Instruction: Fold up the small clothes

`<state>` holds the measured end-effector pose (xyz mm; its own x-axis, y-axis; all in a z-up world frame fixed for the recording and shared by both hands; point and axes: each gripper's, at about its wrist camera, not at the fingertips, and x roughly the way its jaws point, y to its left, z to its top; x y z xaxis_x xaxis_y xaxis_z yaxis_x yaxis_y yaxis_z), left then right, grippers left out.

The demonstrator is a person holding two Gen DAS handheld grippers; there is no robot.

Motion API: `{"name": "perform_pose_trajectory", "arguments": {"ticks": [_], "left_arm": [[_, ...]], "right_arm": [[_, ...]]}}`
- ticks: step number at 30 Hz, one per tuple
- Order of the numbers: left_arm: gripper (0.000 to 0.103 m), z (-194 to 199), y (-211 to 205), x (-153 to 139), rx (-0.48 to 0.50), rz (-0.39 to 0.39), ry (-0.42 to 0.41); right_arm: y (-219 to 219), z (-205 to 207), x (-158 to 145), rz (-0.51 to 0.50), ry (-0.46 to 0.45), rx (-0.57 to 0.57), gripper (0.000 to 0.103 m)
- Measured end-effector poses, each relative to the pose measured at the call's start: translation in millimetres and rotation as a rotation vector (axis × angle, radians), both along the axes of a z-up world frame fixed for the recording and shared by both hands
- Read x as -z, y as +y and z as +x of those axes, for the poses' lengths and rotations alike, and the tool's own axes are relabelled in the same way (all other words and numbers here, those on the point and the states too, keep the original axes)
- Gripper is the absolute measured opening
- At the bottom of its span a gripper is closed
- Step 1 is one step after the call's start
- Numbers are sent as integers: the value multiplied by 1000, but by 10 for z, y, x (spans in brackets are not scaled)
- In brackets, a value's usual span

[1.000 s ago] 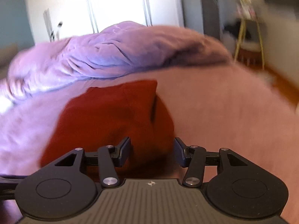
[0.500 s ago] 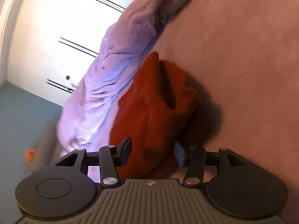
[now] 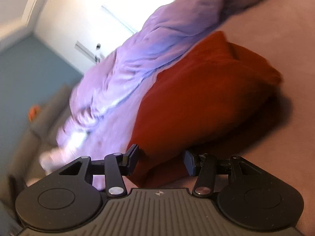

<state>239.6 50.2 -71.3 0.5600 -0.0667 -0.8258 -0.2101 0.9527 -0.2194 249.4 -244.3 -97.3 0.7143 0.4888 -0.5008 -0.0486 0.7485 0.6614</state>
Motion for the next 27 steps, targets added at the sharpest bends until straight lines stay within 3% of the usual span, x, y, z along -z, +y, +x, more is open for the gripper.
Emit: {"name": "perform_pose_trajectory", "arguments": {"ticks": [2, 6, 14, 16, 19, 20, 23, 27], "left_arm": [[79, 9, -25, -2, 10, 17, 1], [81, -36, -123, -47, 36, 65, -10], [80, -97, -736, -60, 167, 69, -11], [77, -145, -853, -72, 193, 21, -6], [77, -222, -895, -69, 257, -170, -61], [77, -213, -900, -53, 271, -198, -70], [75, -101, -875, 13, 234, -191, -54], [70, 61, -835, 67, 198, -254, -36]], "right_arm": [[18, 16, -20, -15, -6, 19, 49], [-272, 22, 23, 98, 22, 133, 49], [-881, -85, 119, 213, 63, 320, 48], [-929, -73, 127, 218, 68, 319, 45], [-915, -34, 152, 200, 76, 303, 32], [-902, -21, 159, 189, 80, 296, 32], [-939, -55, 160, 186, 78, 289, 32], [-993, -121, 175, 196, 78, 278, 32]]}}
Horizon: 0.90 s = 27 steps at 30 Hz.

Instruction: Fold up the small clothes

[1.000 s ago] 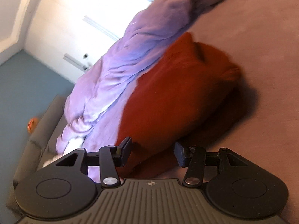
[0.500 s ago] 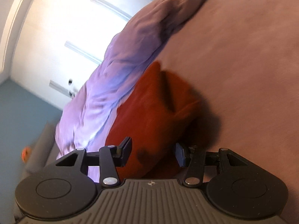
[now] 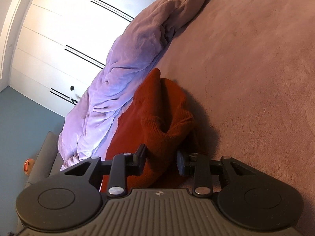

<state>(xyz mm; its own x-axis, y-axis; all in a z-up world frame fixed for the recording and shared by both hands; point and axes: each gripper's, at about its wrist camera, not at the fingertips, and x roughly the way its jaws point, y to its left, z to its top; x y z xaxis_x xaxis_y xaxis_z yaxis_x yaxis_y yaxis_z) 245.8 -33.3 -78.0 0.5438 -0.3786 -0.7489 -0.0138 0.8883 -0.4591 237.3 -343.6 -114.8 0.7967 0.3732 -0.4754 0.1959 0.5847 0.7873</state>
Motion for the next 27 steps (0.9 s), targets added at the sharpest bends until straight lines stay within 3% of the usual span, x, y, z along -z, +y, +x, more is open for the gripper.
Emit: {"name": "perform_pose_trajectory", "arguments": {"ticks": [3, 7, 9, 11, 16, 18, 20, 22, 27], "left_arm": [[69, 52, -58, 3, 15, 7, -26], [62, 83, -32, 69, -54, -3, 12], [54, 102, -60, 65, -82, 80, 4], [62, 151, -105, 57, -98, 176, -1], [69, 236, -209, 36, -65, 307, -17], [65, 226, -170, 14, -84, 299, -35], [52, 213, -108, 0, -92, 252, -30], [48, 211, -71, -13, -85, 225, -30], [56, 164, 113, -36, -77, 185, -12]], "right_arm": [[-5, -6, 5, 1, -3, -7, 32], [-2, 21, 5, -8, -2, -16, 32], [8, 41, -3, -22, -2, -23, 32], [5, 42, -5, -24, 0, -26, 32], [8, 52, 9, -17, 7, -22, 32], [40, 68, -3, -45, 14, -28, 32], [80, 74, -43, -88, 12, -38, 17], [106, 74, -85, -113, 0, -60, 15], [65, 74, -21, -89, 23, -87, 15]]}}
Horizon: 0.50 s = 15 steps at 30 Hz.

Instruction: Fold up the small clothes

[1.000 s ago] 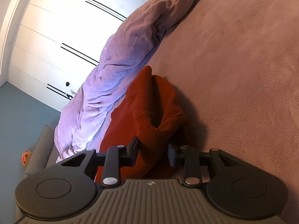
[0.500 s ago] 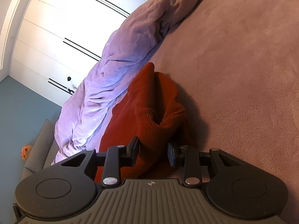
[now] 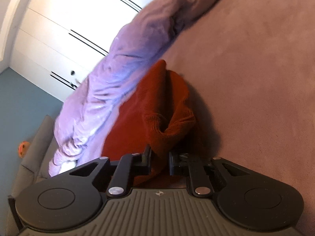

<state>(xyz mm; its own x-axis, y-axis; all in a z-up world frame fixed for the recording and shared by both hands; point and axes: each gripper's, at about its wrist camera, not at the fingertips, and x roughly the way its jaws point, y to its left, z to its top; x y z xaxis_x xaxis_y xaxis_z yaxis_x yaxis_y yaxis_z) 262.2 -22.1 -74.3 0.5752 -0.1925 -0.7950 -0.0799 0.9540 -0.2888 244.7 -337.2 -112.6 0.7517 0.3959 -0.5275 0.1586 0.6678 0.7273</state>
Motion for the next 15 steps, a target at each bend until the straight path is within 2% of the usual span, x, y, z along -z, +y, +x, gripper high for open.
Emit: {"name": "perform_pose_trajectory", "arguments": {"ticks": [2, 4, 5, 6, 7, 8, 10, 11, 13, 15], "left_arm": [[70, -21, 119, -27, 4, -16, 18], [75, -59, 282, -79, 3, -54, 35], [75, -75, 379, -114, -6, -82, 32], [77, -105, 517, -161, -17, -123, 17], [81, -88, 598, -196, -32, -156, 0], [83, -68, 675, -225, -48, -189, -16], [86, 63, 757, -238, -47, -266, -32], [88, 162, 758, -210, -31, -314, -23], [88, 403, 708, -86, -4, -418, 35], [87, 638, 589, 34, 41, -463, 80]], "right_arm": [[4, -15, 9, -52, 1, -39, 15], [-49, -57, -12, -87, -9, -74, 17], [-120, -98, -31, -87, -22, -77, 25], [-205, -140, -52, -85, -32, -63, 29], [-287, -172, -77, -90, -39, -40, 38], [-389, -191, -102, -98, -46, -13, 51], [-535, -169, -118, -80, -56, 23, 63], [-593, -113, -114, -53, -51, 21, 72], [-642, 55, -75, 23, -46, -14, 79], [-642, 264, -23, 57, -25, -30, 80]]}}
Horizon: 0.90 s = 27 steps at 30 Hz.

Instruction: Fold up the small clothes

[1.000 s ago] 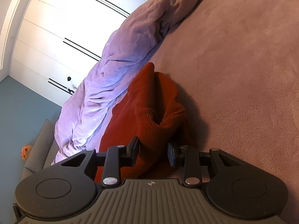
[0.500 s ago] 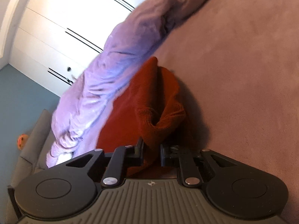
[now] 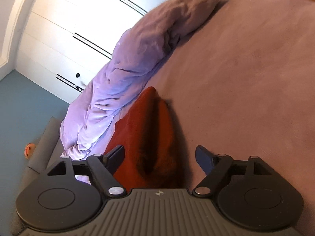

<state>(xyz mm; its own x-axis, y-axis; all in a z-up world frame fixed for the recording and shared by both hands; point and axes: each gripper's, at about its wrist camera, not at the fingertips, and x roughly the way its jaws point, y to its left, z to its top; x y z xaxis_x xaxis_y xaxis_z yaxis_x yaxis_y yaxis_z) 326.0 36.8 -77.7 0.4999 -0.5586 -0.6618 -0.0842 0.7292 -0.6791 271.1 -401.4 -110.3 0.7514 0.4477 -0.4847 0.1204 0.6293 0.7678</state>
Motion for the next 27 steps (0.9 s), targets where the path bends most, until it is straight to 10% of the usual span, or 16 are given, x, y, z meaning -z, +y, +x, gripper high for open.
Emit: {"name": "perform_pose_trajectory", "arguments": {"ticks": [6, 14, 20, 27], "left_arm": [[86, 318, -310, 184, 45, 69, -5], [52, 346, -248, 236, 35, 27, -9], [51, 14, 87, -184, -1, 39, -127], [62, -550, 704, -108, -59, 209, -10]], "right_arm": [[218, 526, 105, 8, 38, -148, 78], [542, 738, 146, -115, 64, -208, 37], [800, 620, -60, -32, 27, -239, 33], [1544, 280, -76, -126, 28, -407, 41]]}}
